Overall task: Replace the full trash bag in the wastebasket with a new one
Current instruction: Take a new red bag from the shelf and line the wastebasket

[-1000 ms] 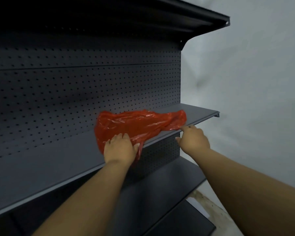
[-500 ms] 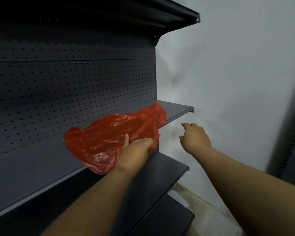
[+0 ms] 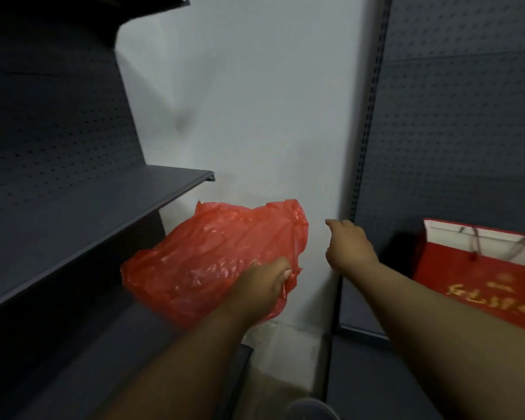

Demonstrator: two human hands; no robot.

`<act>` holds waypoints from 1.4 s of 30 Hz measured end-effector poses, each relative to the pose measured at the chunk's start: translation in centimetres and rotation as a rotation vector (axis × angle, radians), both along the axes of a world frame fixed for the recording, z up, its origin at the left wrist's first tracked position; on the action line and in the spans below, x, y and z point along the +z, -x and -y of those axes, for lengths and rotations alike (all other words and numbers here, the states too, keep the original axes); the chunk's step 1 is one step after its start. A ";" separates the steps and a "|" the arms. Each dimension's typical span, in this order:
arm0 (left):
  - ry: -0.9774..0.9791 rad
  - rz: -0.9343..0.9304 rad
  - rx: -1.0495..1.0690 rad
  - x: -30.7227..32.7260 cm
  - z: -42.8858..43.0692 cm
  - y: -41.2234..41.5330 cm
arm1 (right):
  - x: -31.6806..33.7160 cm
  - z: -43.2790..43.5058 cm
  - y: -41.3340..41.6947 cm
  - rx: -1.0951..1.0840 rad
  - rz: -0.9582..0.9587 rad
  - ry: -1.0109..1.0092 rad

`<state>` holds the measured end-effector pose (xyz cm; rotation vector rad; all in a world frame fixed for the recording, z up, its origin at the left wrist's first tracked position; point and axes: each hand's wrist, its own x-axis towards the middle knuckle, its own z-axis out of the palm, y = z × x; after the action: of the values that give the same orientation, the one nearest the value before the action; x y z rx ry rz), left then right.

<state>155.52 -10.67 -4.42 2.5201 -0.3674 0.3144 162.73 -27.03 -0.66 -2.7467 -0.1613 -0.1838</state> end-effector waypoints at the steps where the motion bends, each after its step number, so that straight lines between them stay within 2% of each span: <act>1: 0.012 -0.021 -0.037 -0.8 1.3 -0.6 | -0.6 1.6 -0.1 -0.014 -0.025 0.005; 7: 0.094 -0.105 -0.190 -5.4 7.9 -2.3 | -6.4 9.8 0.1 -0.091 -0.170 0.064; 13: 0.118 -0.164 -0.239 -10.8 11.8 -3.9 | -13.3 14.5 0.3 -0.177 -0.170 0.217; 16: 0.123 -0.237 -0.256 -13.8 12.5 -4.5 | -16.7 15.9 0.3 -0.067 -0.213 0.372; 19: 0.107 -0.275 -0.273 -17.5 12.6 -5.1 | -20.9 16.4 0.5 0.110 -0.353 0.517; 21: 0.159 -0.315 -0.244 -20.0 12.3 -5.3 | -24.4 16.3 0.8 0.193 -0.501 0.566; 23: 0.220 -0.335 -0.204 -22.5 11.9 -5.5 | -28.1 16.1 1.4 0.203 -0.565 0.572; 27: 0.281 -0.346 -0.081 -28.3 9.9 -5.5 | -35.0 15.5 2.8 0.075 -0.606 0.499; 30: 0.334 -0.374 0.081 -33.4 8.2 -5.1 | -39.8 14.9 3.3 -0.088 -0.588 0.276; 35: 0.469 -0.451 0.466 -42.1 6.8 -3.5 | -45.6 13.0 4.4 -0.274 -0.494 -0.085; 38: 0.571 -0.491 0.574 -46.7 7.0 -2.3 | -48.9 11.9 5.2 -0.290 -0.431 -0.107; 42: 0.665 -0.531 0.606 -52.2 7.1 -1.4 | -53.4 10.4 6.0 -0.226 -0.402 -0.128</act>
<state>156.93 -17.76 -56.63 1.8861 0.6231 -0.0269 156.75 -37.47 -54.03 -2.6047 0.2603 0.2882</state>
